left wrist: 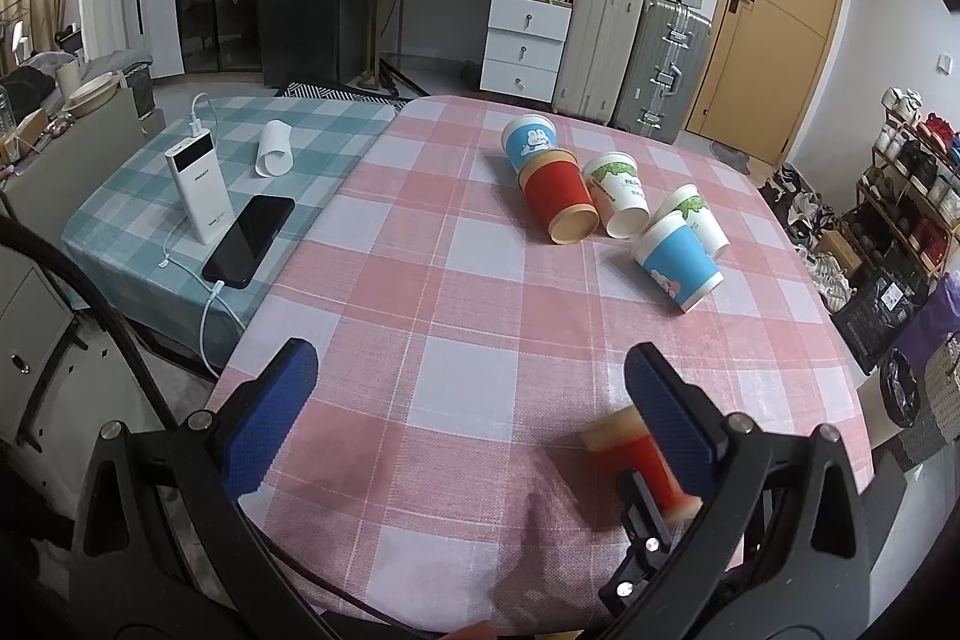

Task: Flip cup upright
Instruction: 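Lift the red cup with the right gripper and rotate it rim up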

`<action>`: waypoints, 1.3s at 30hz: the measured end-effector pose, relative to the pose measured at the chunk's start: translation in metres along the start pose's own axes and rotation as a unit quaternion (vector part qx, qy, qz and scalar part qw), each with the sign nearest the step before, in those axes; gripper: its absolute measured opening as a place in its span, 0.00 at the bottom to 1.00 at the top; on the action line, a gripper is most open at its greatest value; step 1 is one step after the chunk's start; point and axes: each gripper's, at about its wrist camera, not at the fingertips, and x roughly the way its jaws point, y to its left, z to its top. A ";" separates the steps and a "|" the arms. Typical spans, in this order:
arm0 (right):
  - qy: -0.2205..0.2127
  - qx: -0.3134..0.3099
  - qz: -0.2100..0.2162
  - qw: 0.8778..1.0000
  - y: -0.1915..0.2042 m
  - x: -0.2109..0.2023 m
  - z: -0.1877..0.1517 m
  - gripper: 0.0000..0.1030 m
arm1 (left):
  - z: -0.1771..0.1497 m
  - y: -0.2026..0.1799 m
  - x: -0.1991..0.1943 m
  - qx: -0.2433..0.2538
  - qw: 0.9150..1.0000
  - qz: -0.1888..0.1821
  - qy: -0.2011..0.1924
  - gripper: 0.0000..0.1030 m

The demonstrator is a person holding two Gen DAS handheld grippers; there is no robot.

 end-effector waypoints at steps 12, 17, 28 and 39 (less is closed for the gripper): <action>0.174 0.007 0.083 0.981 -0.014 0.035 0.078 0.93 | 0.001 0.020 0.017 -0.017 1.000 0.002 0.011 0.99; 0.343 0.053 0.104 0.932 -0.027 0.099 0.079 0.92 | 0.001 0.029 0.020 -0.027 1.000 0.004 0.014 0.99; 0.419 0.035 0.106 0.901 -0.031 0.129 0.073 0.63 | -0.002 0.040 0.031 -0.034 0.999 0.009 0.025 0.99; 0.175 0.075 0.136 0.972 -0.053 0.072 0.089 0.61 | -0.003 0.031 0.037 -0.025 0.999 0.006 0.026 0.99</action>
